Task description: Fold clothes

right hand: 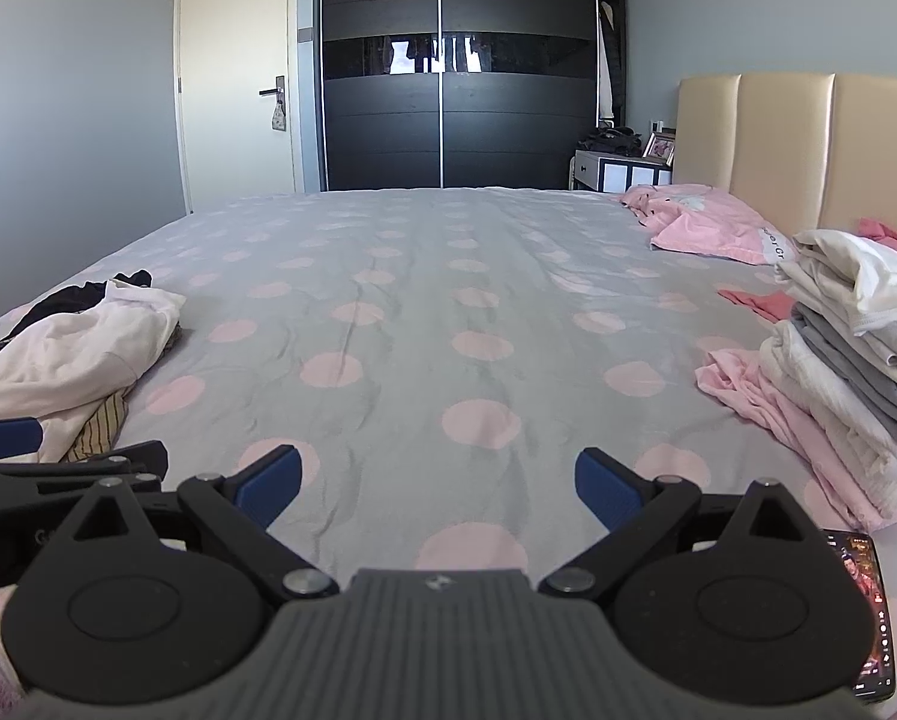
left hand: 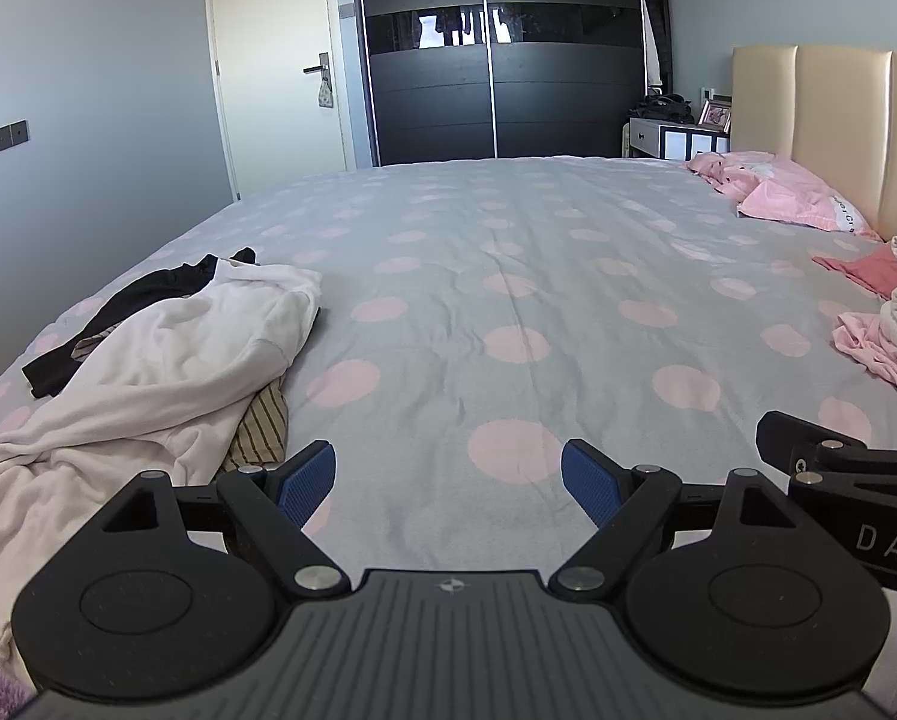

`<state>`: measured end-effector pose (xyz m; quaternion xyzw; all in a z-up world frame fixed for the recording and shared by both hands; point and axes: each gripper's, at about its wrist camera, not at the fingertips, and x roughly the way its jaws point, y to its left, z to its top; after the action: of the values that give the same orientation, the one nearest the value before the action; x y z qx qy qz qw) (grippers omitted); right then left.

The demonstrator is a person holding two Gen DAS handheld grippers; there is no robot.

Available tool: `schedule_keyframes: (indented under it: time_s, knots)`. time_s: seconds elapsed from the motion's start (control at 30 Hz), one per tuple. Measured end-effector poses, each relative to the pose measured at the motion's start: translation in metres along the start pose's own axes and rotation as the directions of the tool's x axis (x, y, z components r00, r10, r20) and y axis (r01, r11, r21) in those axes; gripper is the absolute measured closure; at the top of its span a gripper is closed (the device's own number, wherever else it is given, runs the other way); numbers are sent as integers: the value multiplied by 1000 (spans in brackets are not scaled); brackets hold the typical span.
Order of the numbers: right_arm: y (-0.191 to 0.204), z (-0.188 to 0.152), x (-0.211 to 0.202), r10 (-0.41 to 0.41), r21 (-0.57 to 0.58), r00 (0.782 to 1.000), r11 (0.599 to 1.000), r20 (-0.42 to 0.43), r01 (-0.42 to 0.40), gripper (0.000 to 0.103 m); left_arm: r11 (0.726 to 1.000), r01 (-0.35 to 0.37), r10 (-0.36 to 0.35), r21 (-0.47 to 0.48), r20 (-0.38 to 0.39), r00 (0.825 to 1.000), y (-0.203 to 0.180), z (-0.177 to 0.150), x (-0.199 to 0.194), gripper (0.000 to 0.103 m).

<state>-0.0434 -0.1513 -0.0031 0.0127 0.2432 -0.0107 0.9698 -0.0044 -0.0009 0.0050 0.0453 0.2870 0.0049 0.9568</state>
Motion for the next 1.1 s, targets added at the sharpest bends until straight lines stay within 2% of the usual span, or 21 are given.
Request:
schedule_keyframes:
  time_s: [0.47,0.77,0.87,0.97,1.03,1.1]
  knots:
    - [16,1,1,19,-25,1000,1000,-8,-19,4,999,-11,10,-37,-31,999,17,-5,3,20]
    - [42,-3,14,60,-80,997,995,-52,-64,4,999,-15,12,-29,-99,995,50,-19,14,20]
    - [49,-3,18,79,-93,995,992,-65,-85,4,998,-65,65,-1,-119,991,70,-26,21,27]
    - [54,-4,24,94,-105,992,989,-85,-102,4,993,-122,119,-8,-155,981,100,-33,28,35]
    - [58,-5,29,104,-105,990,988,-98,-115,4,987,-160,154,-19,-174,973,124,-37,32,37]
    - [62,-5,34,116,-111,987,986,-111,-128,4,980,-199,194,-8,-186,963,143,-42,36,47]
